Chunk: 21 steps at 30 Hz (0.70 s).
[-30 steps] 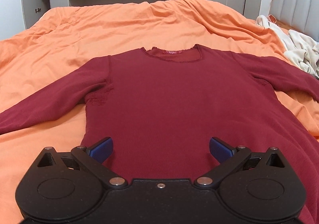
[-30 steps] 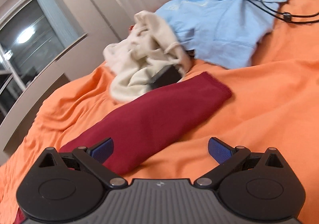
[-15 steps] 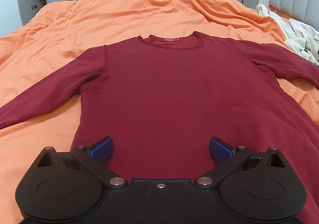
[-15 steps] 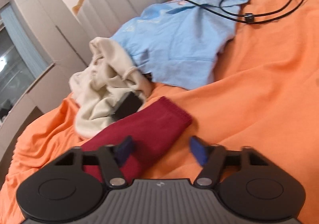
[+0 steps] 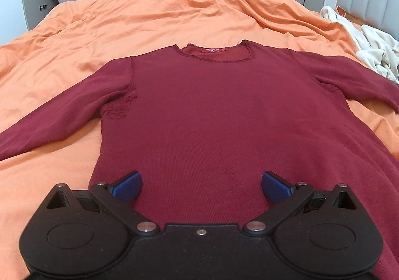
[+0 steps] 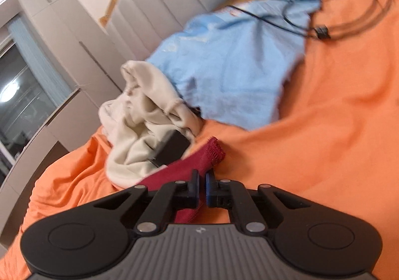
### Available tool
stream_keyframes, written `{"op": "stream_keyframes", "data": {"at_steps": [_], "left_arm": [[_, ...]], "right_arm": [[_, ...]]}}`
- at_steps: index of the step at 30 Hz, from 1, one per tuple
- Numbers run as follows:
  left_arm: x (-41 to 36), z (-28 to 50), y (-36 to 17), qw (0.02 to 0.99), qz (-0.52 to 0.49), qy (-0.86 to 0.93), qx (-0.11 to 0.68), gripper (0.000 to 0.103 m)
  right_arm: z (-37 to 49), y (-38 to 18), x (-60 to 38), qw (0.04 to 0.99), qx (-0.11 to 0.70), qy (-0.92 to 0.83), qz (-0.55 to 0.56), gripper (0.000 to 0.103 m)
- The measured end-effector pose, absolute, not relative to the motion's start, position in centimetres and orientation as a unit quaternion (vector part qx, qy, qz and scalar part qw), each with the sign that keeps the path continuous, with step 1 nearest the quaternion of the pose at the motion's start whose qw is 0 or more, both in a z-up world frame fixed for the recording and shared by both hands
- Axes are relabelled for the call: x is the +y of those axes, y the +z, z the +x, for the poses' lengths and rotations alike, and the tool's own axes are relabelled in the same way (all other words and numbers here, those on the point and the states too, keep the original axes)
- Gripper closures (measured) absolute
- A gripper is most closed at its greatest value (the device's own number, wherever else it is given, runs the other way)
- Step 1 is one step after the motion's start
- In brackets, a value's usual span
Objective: Fold small clothes
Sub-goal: 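Lift the cuff with the right tool, fold it across the body, release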
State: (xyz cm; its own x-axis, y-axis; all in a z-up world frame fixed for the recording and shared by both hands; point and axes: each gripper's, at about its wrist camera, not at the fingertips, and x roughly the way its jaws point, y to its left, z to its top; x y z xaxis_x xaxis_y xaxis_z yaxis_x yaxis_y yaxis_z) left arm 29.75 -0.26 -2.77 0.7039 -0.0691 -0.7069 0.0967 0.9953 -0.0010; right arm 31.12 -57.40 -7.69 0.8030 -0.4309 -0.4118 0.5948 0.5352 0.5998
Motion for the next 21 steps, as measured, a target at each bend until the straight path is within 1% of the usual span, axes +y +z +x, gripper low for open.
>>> {"op": "stream_keyframes", "data": {"at_steps": [7,11,15,21], "left_arm": [[1.0,29.8,-1.7,0.925,-0.015,-0.041,0.377,0.001],[1.8,29.9,-0.9,0.929,-0.025,-0.032,0.367,0.001],[2.5,29.9,-0.2,0.932,-0.028,-0.021,0.362,0.001],[3.7,29.9,1.2,0.936,-0.045,-0.003,0.350,0.001]], "right_arm": [[32.1,-2.7,-54.7,0.921,0.085,-0.253,0.284,0.098],[34.4,0.7,-51.6,0.947,0.095,-0.231,0.200,0.098],[36.8,4.2,-47.6,0.967,0.089,-0.189,0.142,0.098],[40.7,8.6,-39.0,0.989,0.076,-0.102,0.072,0.098]]}}
